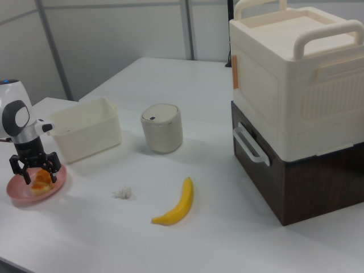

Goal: Put the bread on the table
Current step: 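Move the gripper over the pink plate and lower onto the bread roll, then close the gripper on the bread roll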

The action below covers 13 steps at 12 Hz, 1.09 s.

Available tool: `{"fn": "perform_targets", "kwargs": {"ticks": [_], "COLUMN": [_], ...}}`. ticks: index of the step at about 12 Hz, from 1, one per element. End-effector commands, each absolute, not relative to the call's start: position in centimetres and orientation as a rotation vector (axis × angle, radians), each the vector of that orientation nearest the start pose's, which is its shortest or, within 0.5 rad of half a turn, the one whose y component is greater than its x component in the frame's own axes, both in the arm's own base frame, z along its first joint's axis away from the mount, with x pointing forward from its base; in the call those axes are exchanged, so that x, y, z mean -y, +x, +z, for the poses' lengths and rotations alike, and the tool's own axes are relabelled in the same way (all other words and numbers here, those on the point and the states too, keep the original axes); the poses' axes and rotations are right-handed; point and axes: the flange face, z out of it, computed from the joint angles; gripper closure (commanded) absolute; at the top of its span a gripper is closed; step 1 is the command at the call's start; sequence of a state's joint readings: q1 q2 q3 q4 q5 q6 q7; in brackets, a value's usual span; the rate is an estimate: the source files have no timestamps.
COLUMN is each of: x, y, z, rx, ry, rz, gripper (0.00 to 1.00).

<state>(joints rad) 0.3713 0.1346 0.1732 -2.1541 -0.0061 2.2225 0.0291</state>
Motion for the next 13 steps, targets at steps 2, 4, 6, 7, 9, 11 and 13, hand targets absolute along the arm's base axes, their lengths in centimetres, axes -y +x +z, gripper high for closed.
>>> {"fn": "perform_targets", "kwargs": {"ticks": [2,4,6,7,9,11,13], "x": [-29.7,-30.6,-30.9,-30.8,-30.9,-30.7,-30.5], "y": [47.7,47.8,47.6,47.7,47.7,48.1,48.4], "z": [31.9,31.4,31.2,31.2,31.4,32.1,33.7], "rx": [0.824,0.844,0.853,0.849,0.849,0.84,0.831], "ry": [-3.009,-2.998,-2.995,-2.996,-2.996,-2.998,-3.0], "rz": [0.112,0.078,0.085,0.082,0.082,0.068,0.046], "gripper": [0.07,0.18,0.35,0.46,0.56,0.57,0.58]}}
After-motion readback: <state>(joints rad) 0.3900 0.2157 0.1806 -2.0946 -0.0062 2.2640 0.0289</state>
